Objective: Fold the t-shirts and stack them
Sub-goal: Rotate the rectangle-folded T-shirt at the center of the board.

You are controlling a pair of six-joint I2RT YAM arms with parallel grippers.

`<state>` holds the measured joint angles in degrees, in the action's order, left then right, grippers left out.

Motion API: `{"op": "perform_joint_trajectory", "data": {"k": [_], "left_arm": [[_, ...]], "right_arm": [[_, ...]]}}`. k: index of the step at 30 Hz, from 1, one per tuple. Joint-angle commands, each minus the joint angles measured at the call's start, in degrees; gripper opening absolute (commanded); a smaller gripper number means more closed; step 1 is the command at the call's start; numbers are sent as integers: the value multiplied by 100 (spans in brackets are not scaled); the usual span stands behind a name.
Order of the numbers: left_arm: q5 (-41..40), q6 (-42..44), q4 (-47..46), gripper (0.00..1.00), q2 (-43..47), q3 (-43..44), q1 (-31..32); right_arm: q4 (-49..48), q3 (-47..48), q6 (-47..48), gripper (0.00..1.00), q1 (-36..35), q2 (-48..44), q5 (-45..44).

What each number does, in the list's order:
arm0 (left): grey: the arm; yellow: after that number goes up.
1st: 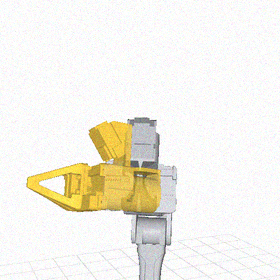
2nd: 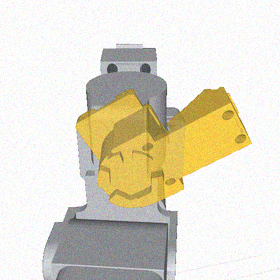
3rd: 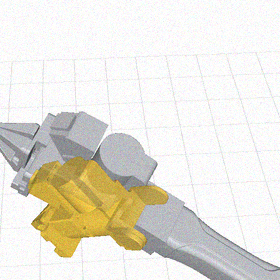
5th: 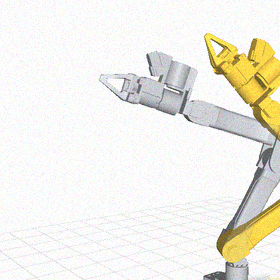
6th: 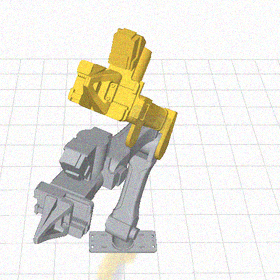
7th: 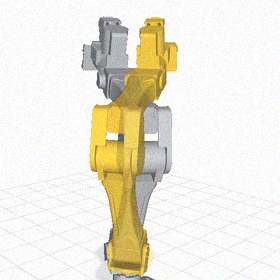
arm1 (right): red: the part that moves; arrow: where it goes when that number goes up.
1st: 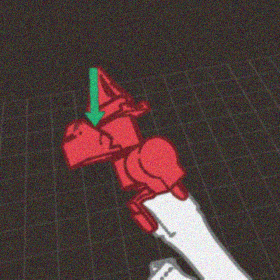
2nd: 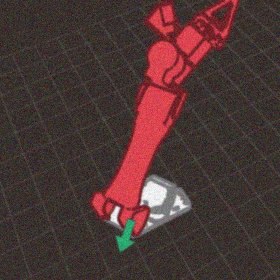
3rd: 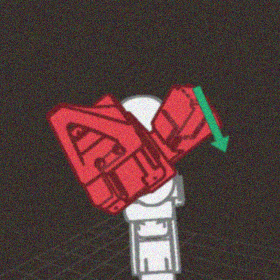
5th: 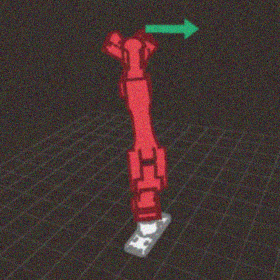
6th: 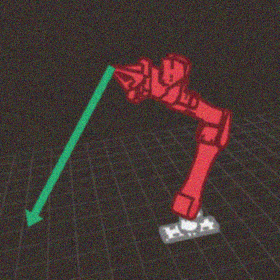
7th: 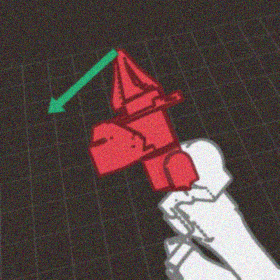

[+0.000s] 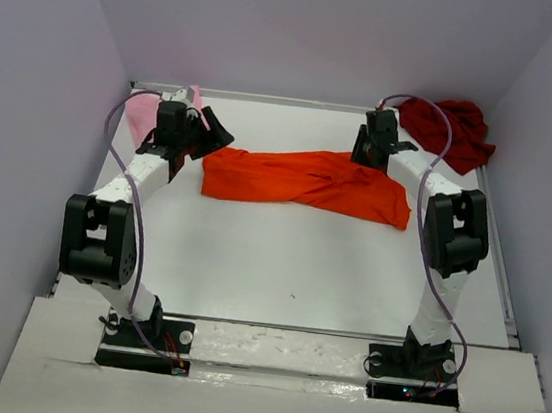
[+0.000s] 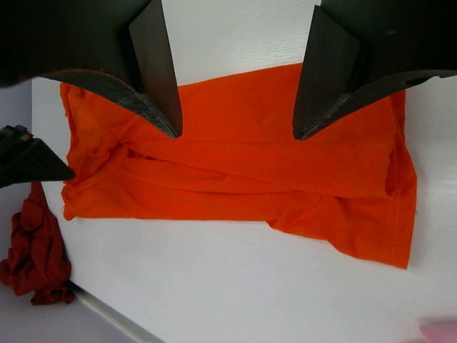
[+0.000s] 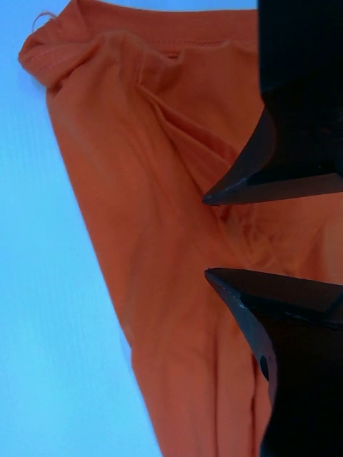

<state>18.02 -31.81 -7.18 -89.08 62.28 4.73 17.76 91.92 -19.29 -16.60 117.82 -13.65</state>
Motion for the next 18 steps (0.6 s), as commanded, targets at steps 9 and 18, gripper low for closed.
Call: {"op": "perform_joint_trajectory", "data": {"k": [9, 18], "left_arm": [[105, 26, 85, 71, -1348, 556, 581], [-273, 315, 489, 70, -2289, 1286, 792]], "right_arm": [[-71, -1413, -373, 49, -45, -1340, -111], [17, -1634, -629, 48, -45, -955, -436]]}}
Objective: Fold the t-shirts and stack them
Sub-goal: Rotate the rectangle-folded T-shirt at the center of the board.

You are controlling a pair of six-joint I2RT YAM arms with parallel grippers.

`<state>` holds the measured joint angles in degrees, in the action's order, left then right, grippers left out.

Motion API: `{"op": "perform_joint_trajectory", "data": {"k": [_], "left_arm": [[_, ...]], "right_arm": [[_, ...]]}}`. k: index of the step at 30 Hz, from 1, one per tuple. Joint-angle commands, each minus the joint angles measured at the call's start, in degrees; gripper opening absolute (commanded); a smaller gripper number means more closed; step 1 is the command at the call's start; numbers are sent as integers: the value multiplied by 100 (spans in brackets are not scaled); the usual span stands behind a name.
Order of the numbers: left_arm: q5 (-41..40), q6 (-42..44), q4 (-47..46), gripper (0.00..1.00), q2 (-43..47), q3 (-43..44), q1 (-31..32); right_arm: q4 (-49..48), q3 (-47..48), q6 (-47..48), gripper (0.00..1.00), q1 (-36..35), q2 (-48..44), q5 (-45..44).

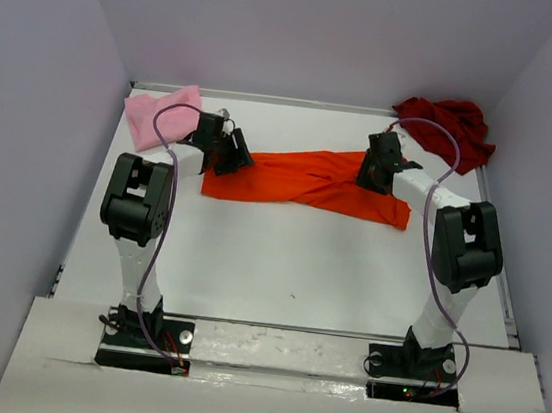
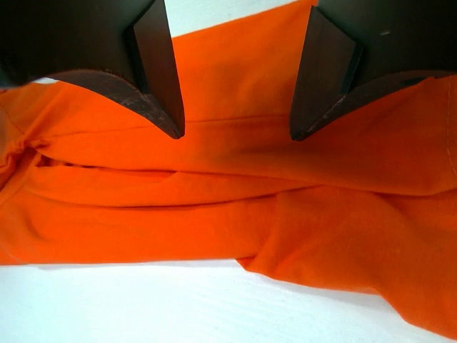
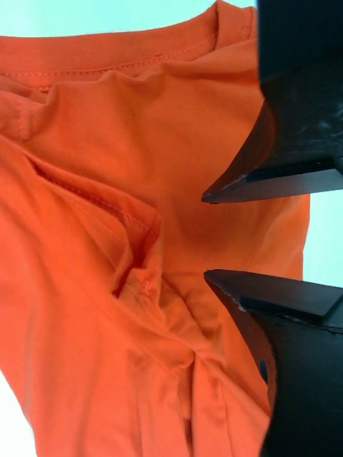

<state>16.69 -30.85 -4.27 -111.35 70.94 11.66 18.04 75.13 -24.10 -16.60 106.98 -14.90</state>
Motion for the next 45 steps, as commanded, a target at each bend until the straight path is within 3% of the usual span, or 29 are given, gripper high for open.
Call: {"op": "perform_joint_trajectory", "data": {"k": [1, 16, 26, 34, 45], "left_arm": [[-157, 237, 242, 70, -141, 456, 100], [-781, 536, 1112, 70, -344, 430, 108], [-834, 343, 1095, 70, 508, -685, 187], [-492, -26, 797, 70, 1422, -1644, 433], [-517, -685, 296, 70, 2223, -2637, 1523]], "right_arm": [[32, 97, -148, 47, -45, 200, -382], [700, 1161, -25, 47, 262, 1184, -629], [1078, 2321, 107, 47, 324, 1843, -356], [1289, 3279, 274, 47, 324, 2407, 495], [1307, 4597, 502, 47, 324, 3240, 2208]]}}
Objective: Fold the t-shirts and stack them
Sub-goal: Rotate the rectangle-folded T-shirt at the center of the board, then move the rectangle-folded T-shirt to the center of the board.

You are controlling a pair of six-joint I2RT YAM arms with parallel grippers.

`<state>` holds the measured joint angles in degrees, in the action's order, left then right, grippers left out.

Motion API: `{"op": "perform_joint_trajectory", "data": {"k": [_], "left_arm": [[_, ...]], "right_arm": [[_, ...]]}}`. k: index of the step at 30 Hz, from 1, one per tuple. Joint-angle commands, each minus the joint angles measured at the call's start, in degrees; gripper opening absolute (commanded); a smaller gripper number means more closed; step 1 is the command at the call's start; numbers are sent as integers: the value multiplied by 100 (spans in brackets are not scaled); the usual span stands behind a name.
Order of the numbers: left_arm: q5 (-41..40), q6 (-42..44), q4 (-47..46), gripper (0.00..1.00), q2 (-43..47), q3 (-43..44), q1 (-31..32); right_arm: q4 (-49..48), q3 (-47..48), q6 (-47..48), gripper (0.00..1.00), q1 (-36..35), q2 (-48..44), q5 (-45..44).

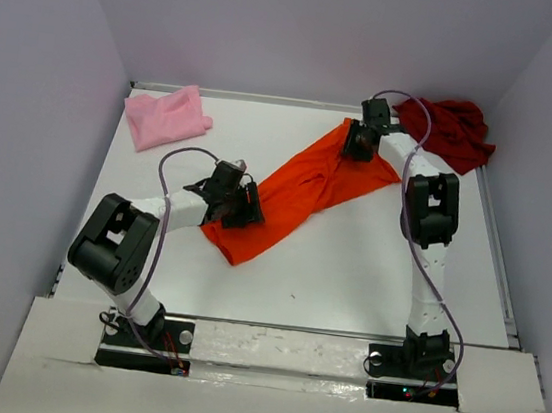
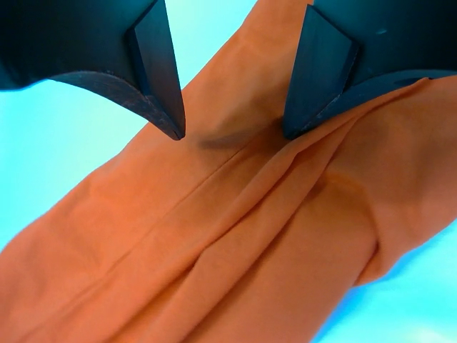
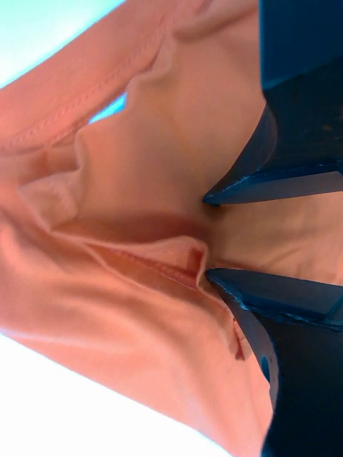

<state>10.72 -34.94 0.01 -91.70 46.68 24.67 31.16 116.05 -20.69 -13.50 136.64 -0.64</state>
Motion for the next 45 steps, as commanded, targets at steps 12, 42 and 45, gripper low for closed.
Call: {"op": "perform_joint_trajectory", "data": {"k": [12, 42, 45], "left_arm": [[-17, -839, -660, 70, 434, -949, 1207], [-3189, 126, 1590, 70, 1840, 2194, 2403], [-3445, 803, 1449, 71, 1779, 2608, 2061]], "right_arm": [[-189, 1754, 47, 48, 14, 1084, 1725], [-1121, -1434, 232, 53, -451, -2043, 2429], [-1121, -2111, 276, 52, -803, -2342, 2271]]}}
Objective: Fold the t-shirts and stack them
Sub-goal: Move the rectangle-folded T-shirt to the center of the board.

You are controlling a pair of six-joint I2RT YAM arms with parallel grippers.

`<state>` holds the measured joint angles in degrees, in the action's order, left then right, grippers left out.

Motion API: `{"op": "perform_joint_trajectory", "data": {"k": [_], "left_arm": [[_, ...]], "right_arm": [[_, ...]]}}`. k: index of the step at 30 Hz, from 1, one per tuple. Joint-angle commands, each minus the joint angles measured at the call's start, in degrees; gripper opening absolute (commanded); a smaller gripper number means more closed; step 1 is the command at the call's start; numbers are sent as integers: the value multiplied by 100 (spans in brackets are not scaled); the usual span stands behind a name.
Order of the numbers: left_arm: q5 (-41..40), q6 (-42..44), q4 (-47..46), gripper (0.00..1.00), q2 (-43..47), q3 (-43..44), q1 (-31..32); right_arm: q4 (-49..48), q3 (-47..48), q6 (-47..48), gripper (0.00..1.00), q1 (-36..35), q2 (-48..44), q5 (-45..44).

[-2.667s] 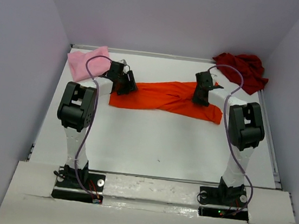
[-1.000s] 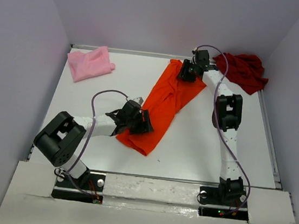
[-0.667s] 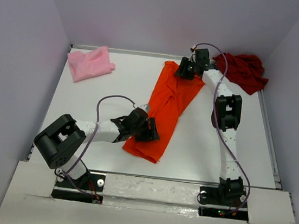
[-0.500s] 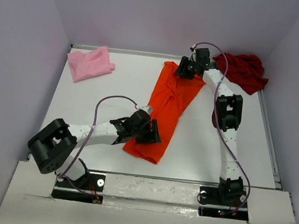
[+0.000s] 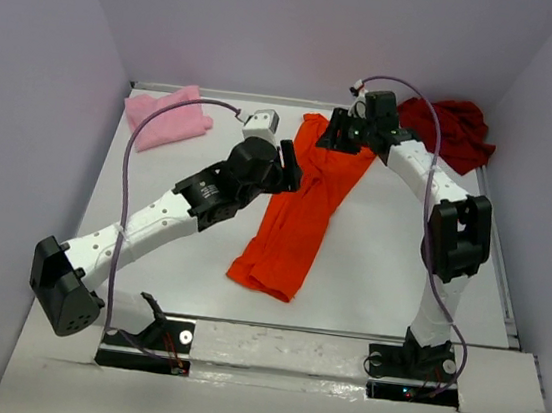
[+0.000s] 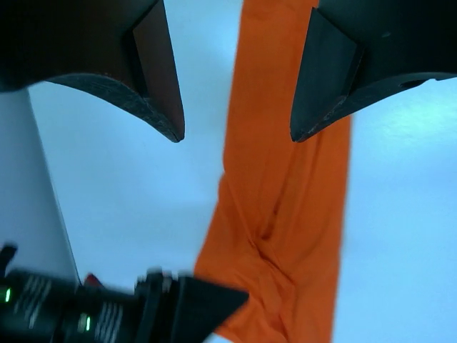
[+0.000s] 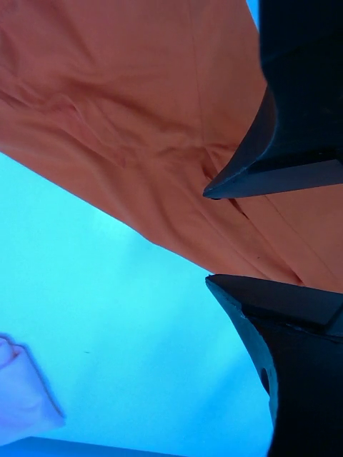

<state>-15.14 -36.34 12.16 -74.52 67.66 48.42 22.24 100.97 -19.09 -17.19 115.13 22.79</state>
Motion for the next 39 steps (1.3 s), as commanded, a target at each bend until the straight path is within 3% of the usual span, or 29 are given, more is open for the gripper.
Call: {"op": "perform_joint_trajectory", "data": {"k": [1, 4, 7, 10, 14, 21, 31, 39], "left_arm": [[-903, 1214, 147, 71, 34, 599, -577], [-763, 1462, -133, 71, -36, 819, -1114], [-369, 1586, -530, 71, -88, 732, -2184], [-16, 1665, -706, 71, -194, 653, -2591], [176, 1578, -1092, 71, -291, 249, -2750], [749, 1296, -1181, 71, -555, -60, -3111], [1171, 1067, -1392, 71, -502, -218, -3515], [1118, 1120, -1383, 71, -423, -253, -3533]], "right_arm": [[-229, -796, 116, 52, -556, -289, -151], [-308, -1534, 152, 52, -1110, -605, -536], [-597, -2384, -32, 51, -1549, -1236, -582], [-712, -3158, -156, 52, -1874, -1615, -626], [-747, -3775, -270, 52, -2112, -2160, -784], [-730, -4199, -525, 51, -2710, -2320, -802], [-1143, -4077, -833, 51, -3606, -1653, -776], [-1476, -4137, -973, 51, -3791, -1037, -626]]}}
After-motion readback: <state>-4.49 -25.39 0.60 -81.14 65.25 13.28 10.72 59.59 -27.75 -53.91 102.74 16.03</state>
